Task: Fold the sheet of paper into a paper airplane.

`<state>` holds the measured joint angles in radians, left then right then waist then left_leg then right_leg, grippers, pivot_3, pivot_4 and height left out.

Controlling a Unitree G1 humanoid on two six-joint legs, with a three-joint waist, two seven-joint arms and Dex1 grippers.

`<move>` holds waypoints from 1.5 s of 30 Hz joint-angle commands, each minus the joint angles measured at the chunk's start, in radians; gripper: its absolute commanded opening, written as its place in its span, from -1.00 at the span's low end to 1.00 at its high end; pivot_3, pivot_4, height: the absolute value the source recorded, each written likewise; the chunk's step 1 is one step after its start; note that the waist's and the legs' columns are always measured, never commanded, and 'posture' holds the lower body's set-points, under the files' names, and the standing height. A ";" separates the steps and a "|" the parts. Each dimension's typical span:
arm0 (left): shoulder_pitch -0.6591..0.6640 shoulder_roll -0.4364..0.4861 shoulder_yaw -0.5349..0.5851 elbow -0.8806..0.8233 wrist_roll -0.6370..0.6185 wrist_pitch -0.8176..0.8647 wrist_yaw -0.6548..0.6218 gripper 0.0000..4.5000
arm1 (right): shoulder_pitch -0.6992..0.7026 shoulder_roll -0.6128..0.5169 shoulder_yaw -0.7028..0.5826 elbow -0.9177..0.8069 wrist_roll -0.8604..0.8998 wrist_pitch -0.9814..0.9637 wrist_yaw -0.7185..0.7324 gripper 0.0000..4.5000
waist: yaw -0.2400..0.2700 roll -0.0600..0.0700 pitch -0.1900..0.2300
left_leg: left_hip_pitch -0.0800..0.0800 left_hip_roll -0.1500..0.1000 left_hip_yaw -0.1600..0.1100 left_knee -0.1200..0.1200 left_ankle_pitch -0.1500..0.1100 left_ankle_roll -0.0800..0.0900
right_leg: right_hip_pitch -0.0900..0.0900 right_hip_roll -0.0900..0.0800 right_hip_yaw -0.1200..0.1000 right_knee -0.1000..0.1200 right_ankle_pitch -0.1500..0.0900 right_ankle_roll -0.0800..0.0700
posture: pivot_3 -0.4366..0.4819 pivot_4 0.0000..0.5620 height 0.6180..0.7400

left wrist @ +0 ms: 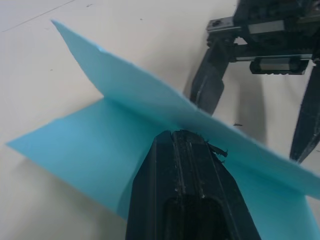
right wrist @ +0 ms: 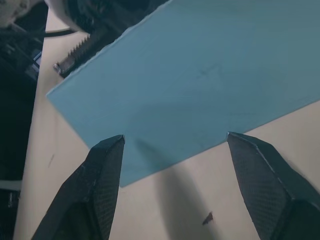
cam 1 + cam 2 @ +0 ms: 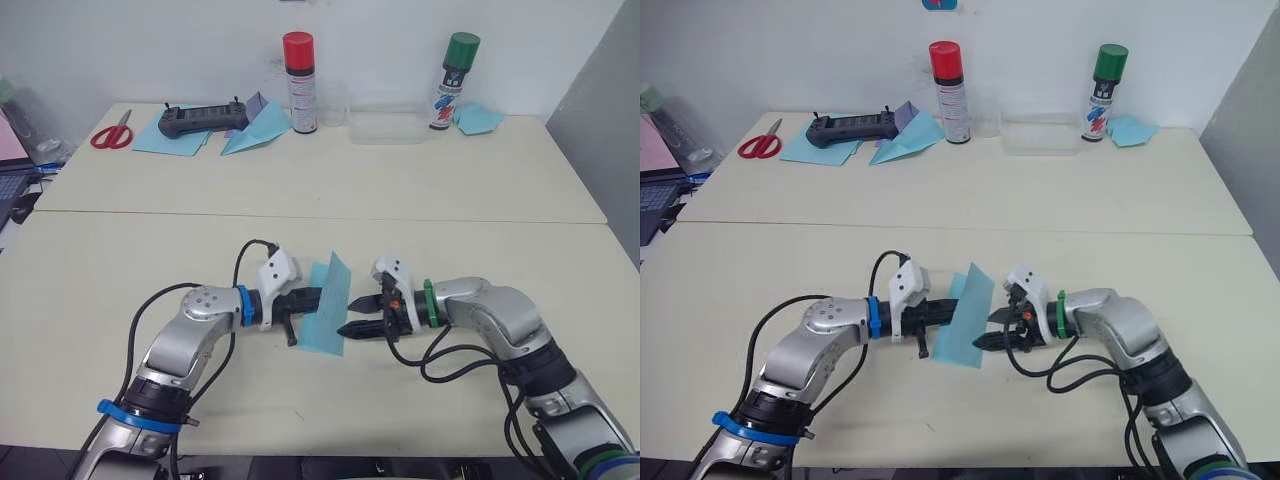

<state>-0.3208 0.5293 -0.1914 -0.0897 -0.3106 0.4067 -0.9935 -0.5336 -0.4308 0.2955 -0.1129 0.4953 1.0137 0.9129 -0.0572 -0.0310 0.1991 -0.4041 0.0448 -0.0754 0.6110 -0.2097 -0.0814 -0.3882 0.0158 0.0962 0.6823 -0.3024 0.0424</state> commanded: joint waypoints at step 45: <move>-0.043 -0.030 -0.027 -0.068 0.021 -0.020 0.000 -1.00 | -0.159 0.188 -0.462 0.009 0.333 0.601 -0.323 0.51 | -0.001 0.000 0.000 | -0.001 0.000 0.000 0.000 0.000 0.000 | 0.000 0.000 0.000 0.001 0.002 -0.003 | -0.05 -0.47 1.00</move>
<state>-0.3542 0.5053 -0.2116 -0.1154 -0.2805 0.3878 -0.9935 -0.6929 -0.2338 -0.1686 -0.0663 0.8090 1.6064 0.5904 -0.0585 -0.0306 0.1989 -0.4048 0.0446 -0.0754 0.6112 -0.2097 -0.0812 -0.3886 0.0159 0.0962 0.6830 -0.3002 0.0390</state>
